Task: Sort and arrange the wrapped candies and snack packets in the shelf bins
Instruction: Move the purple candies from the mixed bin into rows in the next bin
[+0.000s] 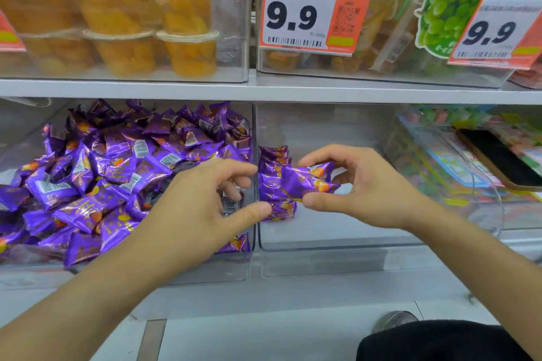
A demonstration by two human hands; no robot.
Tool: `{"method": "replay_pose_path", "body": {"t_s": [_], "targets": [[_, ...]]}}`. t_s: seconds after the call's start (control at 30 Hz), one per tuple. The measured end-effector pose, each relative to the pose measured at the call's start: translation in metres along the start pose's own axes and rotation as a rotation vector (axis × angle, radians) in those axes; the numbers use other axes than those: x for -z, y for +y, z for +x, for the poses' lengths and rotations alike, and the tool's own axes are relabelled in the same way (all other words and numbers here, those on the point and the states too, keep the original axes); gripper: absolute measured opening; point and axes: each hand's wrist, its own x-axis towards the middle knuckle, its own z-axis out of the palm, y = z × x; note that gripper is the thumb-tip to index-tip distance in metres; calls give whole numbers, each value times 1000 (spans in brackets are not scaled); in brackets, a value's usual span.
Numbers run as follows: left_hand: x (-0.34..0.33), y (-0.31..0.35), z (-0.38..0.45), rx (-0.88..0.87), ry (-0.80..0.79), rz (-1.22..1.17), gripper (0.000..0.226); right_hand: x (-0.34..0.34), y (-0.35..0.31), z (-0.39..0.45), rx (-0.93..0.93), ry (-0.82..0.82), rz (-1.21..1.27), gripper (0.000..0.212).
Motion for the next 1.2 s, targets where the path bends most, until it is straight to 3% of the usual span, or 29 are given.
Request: {"method": "replay_pose_path", "body": {"t_s": [0.13,0.23,0.47,0.83,0.97,1.07,1.2], "targets": [[-6,-5,2,91,-37,-118,43,-8,21,14,-281,-139,-111,57],[-8,-7,4,124,-17,-218,33,-26,32,23,-355,-259,-238,59],[-10,-14,3,136,-46,-318,21,-54,37,27,-303,-310,-365,51],[-11,-17,5,134,-43,-324,12,-64,37,25,-242,-210,-556,55],[-11,-16,4,126,-37,-321,19,-65,37,24,-169,-225,-627,42],[-12,-17,4,126,-34,-314,12,-65,36,25,-89,-268,-646,32],[-12,-17,5,130,-28,-313,11,-60,36,29,-15,-321,-671,30]]}}
